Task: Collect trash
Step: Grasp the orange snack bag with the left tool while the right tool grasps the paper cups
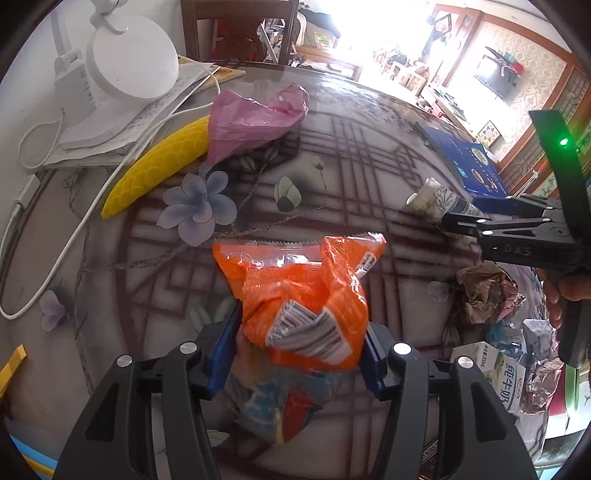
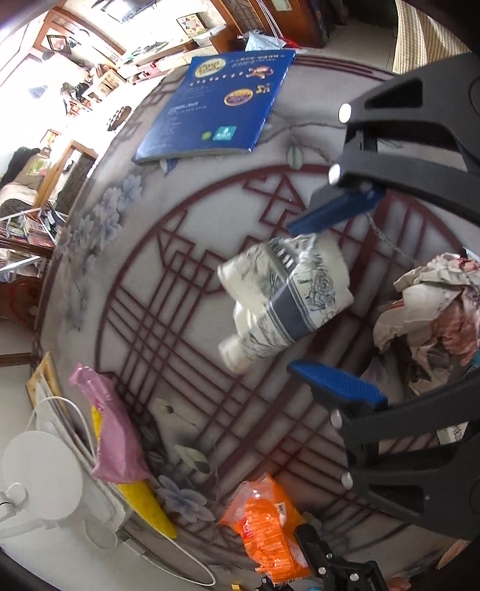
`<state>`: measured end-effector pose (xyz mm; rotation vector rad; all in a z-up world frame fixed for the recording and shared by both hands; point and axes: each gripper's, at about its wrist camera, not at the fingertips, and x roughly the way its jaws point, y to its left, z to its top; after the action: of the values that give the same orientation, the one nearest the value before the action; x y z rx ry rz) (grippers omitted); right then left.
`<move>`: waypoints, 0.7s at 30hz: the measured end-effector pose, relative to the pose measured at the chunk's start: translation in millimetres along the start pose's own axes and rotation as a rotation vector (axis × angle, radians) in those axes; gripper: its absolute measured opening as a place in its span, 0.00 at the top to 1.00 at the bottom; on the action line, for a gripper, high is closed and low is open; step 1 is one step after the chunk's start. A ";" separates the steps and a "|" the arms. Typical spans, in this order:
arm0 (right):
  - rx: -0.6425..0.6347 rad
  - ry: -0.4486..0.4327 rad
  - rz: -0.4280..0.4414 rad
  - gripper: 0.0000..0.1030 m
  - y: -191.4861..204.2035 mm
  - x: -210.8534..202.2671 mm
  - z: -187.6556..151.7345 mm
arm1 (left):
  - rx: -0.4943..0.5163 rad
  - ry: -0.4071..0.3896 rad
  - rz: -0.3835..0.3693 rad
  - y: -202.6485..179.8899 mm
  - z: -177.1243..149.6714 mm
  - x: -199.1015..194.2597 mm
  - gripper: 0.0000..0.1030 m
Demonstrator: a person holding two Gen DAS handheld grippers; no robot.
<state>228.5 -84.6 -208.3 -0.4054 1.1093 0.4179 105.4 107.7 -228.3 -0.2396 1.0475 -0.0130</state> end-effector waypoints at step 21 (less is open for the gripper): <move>0.288 -0.219 0.167 0.66 -17.4 -126.7 -63.4 | 0.119 -0.123 -0.057 -43.1 13.4 -40.6 0.56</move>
<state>140.1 -146.9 -115.2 -0.0123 0.9745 0.4309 101.0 73.3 -178.4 -0.1599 0.9138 -0.1110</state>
